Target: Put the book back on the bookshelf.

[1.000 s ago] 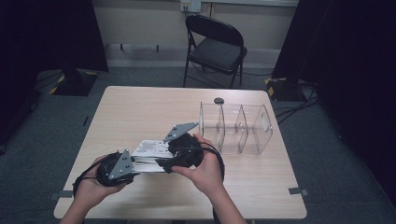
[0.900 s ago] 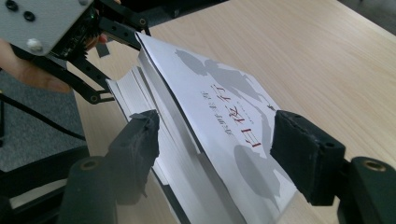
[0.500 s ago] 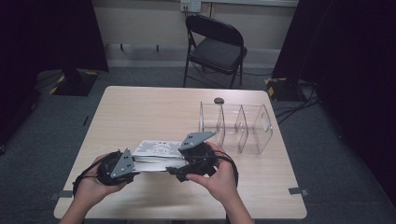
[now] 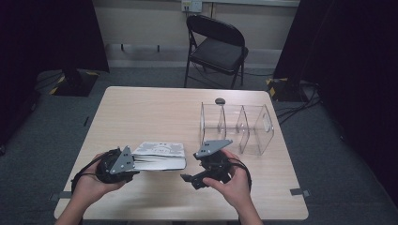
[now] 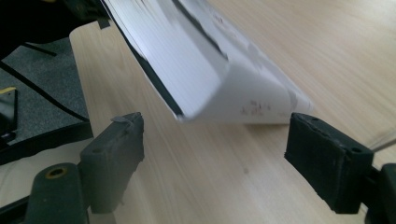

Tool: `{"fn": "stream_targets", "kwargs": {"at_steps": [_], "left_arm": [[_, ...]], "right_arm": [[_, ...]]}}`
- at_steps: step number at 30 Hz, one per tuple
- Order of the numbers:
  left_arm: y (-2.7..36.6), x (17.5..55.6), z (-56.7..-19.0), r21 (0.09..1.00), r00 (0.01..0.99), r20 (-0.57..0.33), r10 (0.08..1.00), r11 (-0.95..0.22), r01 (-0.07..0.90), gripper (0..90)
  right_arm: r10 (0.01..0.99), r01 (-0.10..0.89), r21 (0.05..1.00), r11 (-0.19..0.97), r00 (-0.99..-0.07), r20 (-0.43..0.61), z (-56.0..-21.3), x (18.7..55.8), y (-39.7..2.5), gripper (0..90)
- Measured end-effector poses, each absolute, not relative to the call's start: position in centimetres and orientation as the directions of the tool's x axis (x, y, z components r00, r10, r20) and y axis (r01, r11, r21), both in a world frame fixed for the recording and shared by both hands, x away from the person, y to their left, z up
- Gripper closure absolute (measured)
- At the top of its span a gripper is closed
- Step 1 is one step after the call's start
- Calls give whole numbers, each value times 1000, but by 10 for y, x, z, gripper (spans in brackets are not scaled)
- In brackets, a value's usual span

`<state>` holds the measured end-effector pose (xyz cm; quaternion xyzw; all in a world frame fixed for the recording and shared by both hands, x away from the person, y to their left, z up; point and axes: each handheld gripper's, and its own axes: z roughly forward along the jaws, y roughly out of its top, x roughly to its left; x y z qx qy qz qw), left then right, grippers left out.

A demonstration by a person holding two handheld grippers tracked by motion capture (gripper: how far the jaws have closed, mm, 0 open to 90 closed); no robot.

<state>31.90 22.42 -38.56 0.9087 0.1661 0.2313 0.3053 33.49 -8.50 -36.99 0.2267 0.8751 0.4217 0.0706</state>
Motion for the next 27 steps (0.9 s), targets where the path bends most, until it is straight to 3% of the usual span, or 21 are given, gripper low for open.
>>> {"fn": "stream_targets", "kwargs": {"at_steps": [16, 27], "left_arm": [[223, 322, -374, 587, 853, 301, 426, -788, 186, 631], [221, 322, -373, 582, 858, 292, 423, -790, 192, 632]], "right_arm": [[547, 485, 692, 535, -823, 153, -451, 339, -108, 184], [577, 502, 665, 553, -806, 128, -485, 340, -112, 186]]}}
